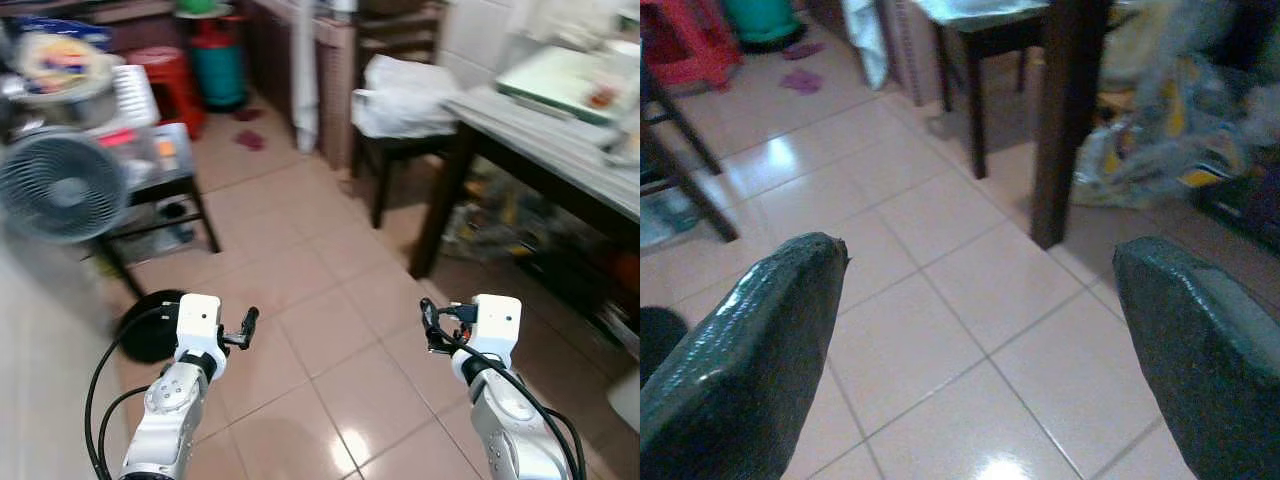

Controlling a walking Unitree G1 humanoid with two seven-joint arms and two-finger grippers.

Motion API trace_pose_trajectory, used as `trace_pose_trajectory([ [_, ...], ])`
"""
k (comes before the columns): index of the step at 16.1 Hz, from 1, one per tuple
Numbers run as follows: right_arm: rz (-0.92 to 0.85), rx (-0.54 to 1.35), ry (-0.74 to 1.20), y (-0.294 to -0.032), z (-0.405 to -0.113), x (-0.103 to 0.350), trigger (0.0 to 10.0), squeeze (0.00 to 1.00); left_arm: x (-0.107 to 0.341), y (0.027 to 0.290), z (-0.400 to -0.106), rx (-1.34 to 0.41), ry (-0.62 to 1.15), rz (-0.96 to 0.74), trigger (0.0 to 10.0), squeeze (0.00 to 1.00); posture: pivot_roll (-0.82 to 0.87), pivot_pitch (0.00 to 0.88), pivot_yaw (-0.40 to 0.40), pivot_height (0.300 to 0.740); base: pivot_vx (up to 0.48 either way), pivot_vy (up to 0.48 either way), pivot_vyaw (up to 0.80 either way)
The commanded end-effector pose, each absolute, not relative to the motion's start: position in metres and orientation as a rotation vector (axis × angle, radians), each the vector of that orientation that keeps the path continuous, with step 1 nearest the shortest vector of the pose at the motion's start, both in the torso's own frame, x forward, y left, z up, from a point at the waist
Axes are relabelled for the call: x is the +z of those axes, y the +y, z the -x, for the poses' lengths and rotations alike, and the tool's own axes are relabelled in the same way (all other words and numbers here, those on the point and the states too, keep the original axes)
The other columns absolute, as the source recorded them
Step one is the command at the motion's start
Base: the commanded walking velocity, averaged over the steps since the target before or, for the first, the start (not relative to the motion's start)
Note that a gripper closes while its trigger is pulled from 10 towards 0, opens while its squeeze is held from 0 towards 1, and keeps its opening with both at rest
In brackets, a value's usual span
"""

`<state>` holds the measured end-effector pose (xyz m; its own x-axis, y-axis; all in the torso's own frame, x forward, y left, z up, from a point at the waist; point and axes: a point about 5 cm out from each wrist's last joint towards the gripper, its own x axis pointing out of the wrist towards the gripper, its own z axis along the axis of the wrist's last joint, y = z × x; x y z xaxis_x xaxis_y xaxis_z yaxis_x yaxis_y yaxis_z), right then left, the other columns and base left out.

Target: Setting the table

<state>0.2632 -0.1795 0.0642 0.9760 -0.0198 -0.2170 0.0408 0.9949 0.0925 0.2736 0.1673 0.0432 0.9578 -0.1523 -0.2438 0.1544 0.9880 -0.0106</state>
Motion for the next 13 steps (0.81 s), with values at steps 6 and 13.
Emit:
trace_pose_trajectory([
  [6,-0.101,-0.028,0.214,-0.1779,-0.2646,0.0651,10.0,0.0,0.0475,0.1699,-0.2763,-0.186,0.238,-0.011,10.0,0.0,-0.03,0.056,0.04,0.74,0.08,0.0,-0.8],
  [13,-0.106,-0.031,0.213,-0.1774,-0.2638,0.0647,10.0,0.0,0.047,0.1681,-0.2748,-0.195,0.238,-0.007,10.0,0.0,-0.03,0.061,0.041,0.74,0.329,0.0,-0.8],
])
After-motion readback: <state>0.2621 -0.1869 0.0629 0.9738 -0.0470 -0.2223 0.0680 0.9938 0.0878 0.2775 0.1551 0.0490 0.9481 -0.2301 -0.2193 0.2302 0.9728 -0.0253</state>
